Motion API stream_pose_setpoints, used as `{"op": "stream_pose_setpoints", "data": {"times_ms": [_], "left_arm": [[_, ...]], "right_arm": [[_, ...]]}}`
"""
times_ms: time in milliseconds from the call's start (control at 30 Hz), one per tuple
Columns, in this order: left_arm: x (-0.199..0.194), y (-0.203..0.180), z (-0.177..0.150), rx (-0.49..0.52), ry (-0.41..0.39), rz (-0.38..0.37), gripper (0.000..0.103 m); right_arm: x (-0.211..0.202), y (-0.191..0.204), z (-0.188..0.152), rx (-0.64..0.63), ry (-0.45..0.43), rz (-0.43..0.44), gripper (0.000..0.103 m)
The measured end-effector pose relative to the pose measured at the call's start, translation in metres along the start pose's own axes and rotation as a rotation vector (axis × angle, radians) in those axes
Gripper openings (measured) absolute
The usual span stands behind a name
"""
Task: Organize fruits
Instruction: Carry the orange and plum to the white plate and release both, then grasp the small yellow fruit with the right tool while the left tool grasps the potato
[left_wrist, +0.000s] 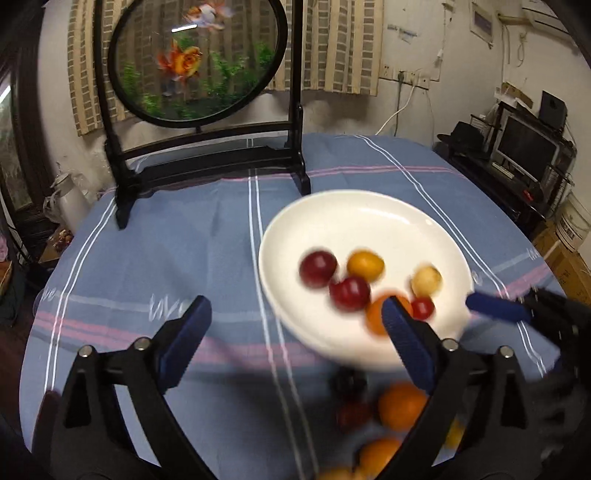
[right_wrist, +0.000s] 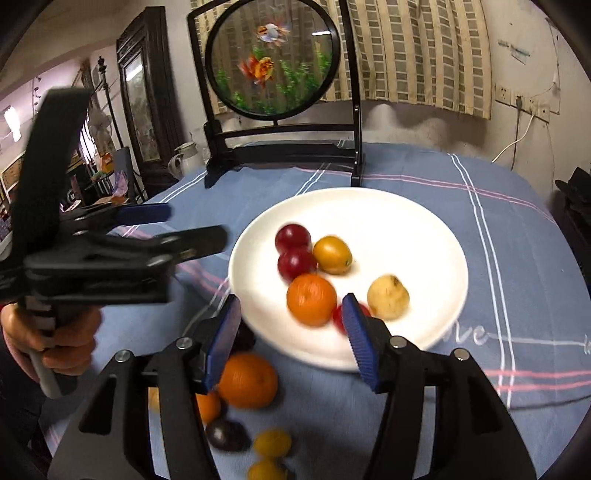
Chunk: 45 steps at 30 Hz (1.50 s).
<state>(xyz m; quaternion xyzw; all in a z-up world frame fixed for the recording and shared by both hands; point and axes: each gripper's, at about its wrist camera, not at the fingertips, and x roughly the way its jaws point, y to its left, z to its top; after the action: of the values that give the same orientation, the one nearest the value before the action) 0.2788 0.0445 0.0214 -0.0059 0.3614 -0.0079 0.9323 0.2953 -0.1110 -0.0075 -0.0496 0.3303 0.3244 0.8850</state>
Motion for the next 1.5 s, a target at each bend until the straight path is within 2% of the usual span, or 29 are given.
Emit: {"op": "stream_pose_setpoints", "data": {"times_ms": [167,300,433,533,733,1033,1100,1300,1367,1500], "left_arm": [[-0.033,0.0,-0.056,-0.027,-0.001,-0.001,0.098],[-0.047,-0.005,-0.1,-0.037,0.003,0.015,0.098],[-0.057,-0.013,-0.122,0.001,-0.007,0.051,0.098],[-0.061,-0.013,-0.126,-0.012,-0.01,0.003,0.098],[-0.063,-0.013,-0.129,-0.011,0.002,-0.003,0.098],[-0.064,-0.013,-0.129,-0.016,0.003,0.006,0.098],[-0.064,-0.013,-0.13,-0.016,0.005,0.005,0.098],[-0.064,-0.013,-0.129,-0.016,0.009,0.007,0.098],[-0.063,-0.013,-0.129,-0.018,0.011,0.007,0.098],[-0.06,-0.011,-0.129,-0.02,0.024,0.006,0.098]], "right_arm": [[-0.019,0.007,-0.036,-0.032,0.035,-0.008,0.059],[-0.03,0.01,-0.057,-0.03,0.067,0.032,0.059],[-0.033,0.015,-0.07,-0.049,0.093,0.033,0.059],[-0.028,0.02,-0.081,-0.058,0.135,0.023,0.059],[-0.024,0.031,-0.09,-0.107,0.177,0.021,0.059],[-0.019,0.023,-0.092,-0.072,0.204,0.015,0.058],[-0.018,0.022,-0.092,-0.072,0.208,0.016,0.053],[-0.015,0.019,-0.092,-0.058,0.226,0.011,0.05],[-0.013,0.018,-0.093,-0.054,0.234,0.014,0.046],[-0.012,0.013,-0.093,-0.028,0.243,0.023,0.03]]}}
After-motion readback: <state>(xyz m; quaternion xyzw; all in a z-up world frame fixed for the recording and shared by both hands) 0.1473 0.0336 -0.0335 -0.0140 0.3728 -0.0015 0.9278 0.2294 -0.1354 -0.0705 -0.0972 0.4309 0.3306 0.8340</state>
